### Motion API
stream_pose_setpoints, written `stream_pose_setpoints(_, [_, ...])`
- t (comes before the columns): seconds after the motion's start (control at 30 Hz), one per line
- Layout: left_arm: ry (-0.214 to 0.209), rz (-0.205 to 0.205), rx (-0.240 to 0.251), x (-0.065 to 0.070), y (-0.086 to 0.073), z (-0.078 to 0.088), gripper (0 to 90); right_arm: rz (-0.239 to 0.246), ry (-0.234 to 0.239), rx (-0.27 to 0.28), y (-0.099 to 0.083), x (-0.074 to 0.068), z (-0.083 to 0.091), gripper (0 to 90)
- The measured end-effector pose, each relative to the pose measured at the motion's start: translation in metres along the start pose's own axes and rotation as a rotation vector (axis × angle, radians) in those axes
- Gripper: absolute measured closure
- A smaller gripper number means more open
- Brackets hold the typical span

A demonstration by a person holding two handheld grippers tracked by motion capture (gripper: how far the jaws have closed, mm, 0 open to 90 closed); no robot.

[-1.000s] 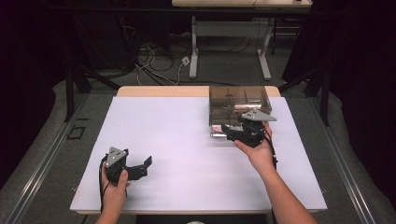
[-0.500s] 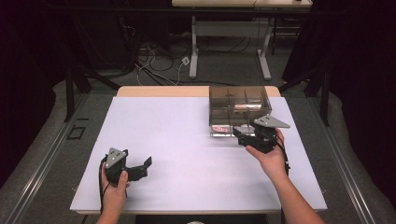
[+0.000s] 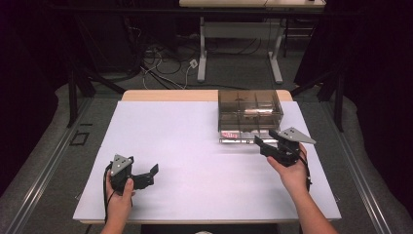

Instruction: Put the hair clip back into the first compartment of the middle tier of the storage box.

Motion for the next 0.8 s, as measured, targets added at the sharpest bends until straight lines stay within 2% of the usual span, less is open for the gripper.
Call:
stream_pose_setpoints(0.1, [0.000, -0.002, -0.001, 0.000, 0.000, 0.000, 0.4, -0.005, -0.024, 0.035, 0.000, 0.007, 0.005, 39.4])
stream_pose_setpoints(0.2, [0.001, -0.003, 0.000, 0.000, 0.000, 0.000, 0.4, -0.016, -0.031, 0.036, -0.002, 0.011, 0.007, 39.4])
stream_pose_setpoints(0.27, [0.001, -0.004, 0.002, 0.000, 0.000, -0.001, 0.4, -0.017, -0.027, 0.022, -0.005, 0.012, 0.008, 39.1])
stream_pose_setpoints(0.4, [-0.001, -0.006, -0.002, 0.000, 0.000, 0.000, 0.4, 0.043, -0.040, 0.015, -0.007, 0.014, 0.007, 38.6])
stream_pose_setpoints(0.43, [-0.002, -0.006, -0.005, 0.000, 0.000, 0.000, 0.4, 0.047, -0.037, 0.023, -0.007, 0.013, 0.007, 38.6])
stream_pose_setpoints(0.6, [-0.005, -0.001, -0.001, 0.000, 0.000, 0.000, 0.4, 0.037, -0.048, -0.017, -0.013, 0.014, 0.007, 38.8])
stream_pose_setpoints(0.63, [-0.005, -0.002, -0.001, -0.001, 0.000, 0.000, 0.4, 0.040, -0.046, -0.023, -0.014, 0.013, 0.006, 40.5])
stream_pose_setpoints(0.7, [-0.007, 0.000, 0.000, -0.001, 0.000, 0.000, 0.4, 0.012, -0.016, -0.038, -0.018, 0.009, 0.005, 46.2])
stream_pose_setpoints(0.8, [-0.007, 0.002, -0.001, 0.000, 0.000, 0.000, 0.4, 0.039, -0.017, -0.059, -0.023, 0.005, 0.003, 54.0])
Point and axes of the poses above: each handheld gripper's, and its own axes: z roughly backward along the jaws, y roughly out of its top, x roughly to its right, the point moved 6 cm from there along -z, roughly forward along the jaws, and after that the axes turned 7 degrees about z, right-handed, at the moved point
